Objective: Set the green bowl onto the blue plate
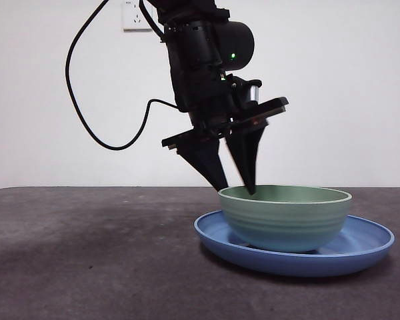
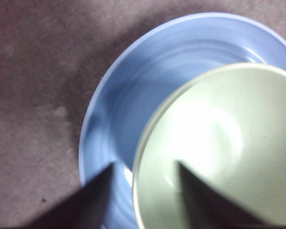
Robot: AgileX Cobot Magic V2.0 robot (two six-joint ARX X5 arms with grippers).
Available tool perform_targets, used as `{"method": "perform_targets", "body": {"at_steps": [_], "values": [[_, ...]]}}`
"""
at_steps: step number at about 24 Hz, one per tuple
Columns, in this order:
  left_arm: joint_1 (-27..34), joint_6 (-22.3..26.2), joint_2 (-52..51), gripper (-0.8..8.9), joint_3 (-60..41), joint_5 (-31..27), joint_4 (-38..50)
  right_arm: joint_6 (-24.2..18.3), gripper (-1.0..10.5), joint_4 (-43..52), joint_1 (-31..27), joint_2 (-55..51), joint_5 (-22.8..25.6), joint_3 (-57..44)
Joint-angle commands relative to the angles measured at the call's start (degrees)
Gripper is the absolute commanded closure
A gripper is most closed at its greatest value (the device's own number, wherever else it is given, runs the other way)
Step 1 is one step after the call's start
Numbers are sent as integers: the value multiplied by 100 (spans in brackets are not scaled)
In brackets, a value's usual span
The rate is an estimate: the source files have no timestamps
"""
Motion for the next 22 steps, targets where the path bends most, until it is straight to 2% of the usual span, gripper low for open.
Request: {"method": "perform_targets", "body": {"at_steps": [1,3,5,8,11,15,17,22], "values": [[15,26,157,339,494,-24,-229,-52,338,24,17,22,2,103],[70,90,157,272,992,-22,-839,-52,338,24,17,22,2,103],[168,380,157,265,1554,-24,-1576,-52,339,24,17,22,4,103],[389,507,142,152,2190,-22,-2492,-55,338,26,17,22,7,103],[586,516,-197,150,2159,-17,-2771,-55,338,26,17,22,7,103],[656,557,-1394,153,1552,-15,-2798,-55,339,28,17,24,7,103],[656,785,-2258,153,922,31,-2776,-55,339,31,17,26,24,103],[658,1008,-4247,153,-811,35,-1816,-55,339,28,17,26,46,103]]}}
